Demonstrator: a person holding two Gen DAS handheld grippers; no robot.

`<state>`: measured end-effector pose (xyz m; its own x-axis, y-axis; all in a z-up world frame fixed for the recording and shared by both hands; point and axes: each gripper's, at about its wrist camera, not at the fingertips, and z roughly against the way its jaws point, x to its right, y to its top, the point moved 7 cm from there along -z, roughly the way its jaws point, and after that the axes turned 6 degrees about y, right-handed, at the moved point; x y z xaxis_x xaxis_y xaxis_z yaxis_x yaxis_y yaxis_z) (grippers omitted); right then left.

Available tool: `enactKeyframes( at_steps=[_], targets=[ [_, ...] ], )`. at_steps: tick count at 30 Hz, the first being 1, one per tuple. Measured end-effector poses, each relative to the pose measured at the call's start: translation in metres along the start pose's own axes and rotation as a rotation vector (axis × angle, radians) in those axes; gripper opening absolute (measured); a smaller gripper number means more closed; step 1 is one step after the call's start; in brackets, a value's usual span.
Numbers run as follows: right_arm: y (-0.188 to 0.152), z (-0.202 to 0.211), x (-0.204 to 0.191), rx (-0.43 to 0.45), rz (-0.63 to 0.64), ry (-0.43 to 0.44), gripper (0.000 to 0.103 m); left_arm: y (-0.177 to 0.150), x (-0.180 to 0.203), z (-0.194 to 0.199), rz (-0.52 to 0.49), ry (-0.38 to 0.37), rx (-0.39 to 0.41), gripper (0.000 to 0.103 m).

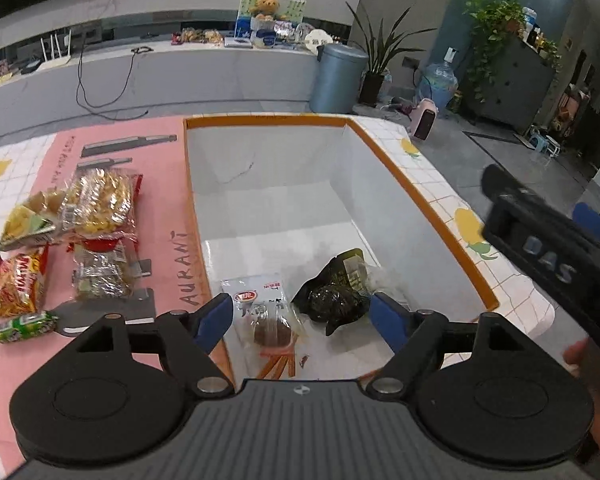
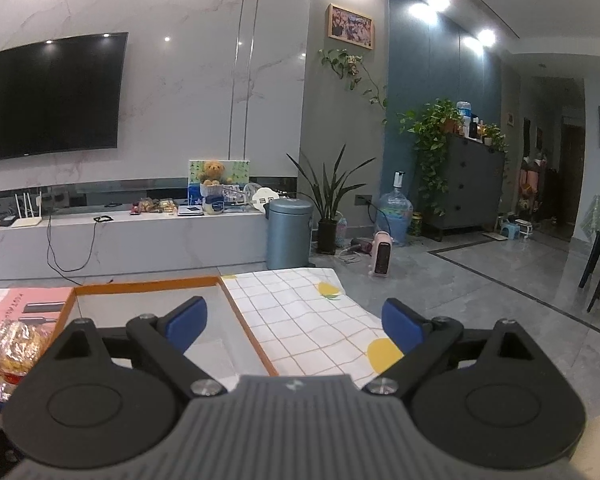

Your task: Organize snacks

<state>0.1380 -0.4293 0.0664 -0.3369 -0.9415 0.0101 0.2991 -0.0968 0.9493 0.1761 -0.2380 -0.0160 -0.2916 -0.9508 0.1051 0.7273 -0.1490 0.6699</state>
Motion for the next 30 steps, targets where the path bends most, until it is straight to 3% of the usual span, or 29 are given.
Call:
enactKeyframes(
  at_steps=[9, 19, 23, 27, 30],
  targets=[
    [-0.006, 0.002, -0.022, -0.011, -0.031, 0.104, 0.092, 0.003, -0.035, 0.049, 0.026, 0.040, 0.066, 0.092],
    [-0.021, 0.000, -0.061, -0.086, -0.329, 0.382, 0.092, -0.001, -0.099, 0.079, 0.097, 0.109, 0.098, 0.092],
    [-0.022, 0.008, -0.092, -0.084, -0.317, 0.468, 0.092, -0.007, -0.129, 0.082, 0.132, 0.147, 0.105, 0.092],
    [-0.024, 0.021, -0.134, -0.064, -0.227, 0.563, 0.091, -0.014, -0.167, 0.085, 0.175, 0.254, 0.150, 0.092],
    [-0.029, 0.027, -0.159, -0.058, -0.195, 0.612, 0.088, -0.021, -0.192, 0.080, 0.235, 0.260, 0.129, 0.092]
  ],
)
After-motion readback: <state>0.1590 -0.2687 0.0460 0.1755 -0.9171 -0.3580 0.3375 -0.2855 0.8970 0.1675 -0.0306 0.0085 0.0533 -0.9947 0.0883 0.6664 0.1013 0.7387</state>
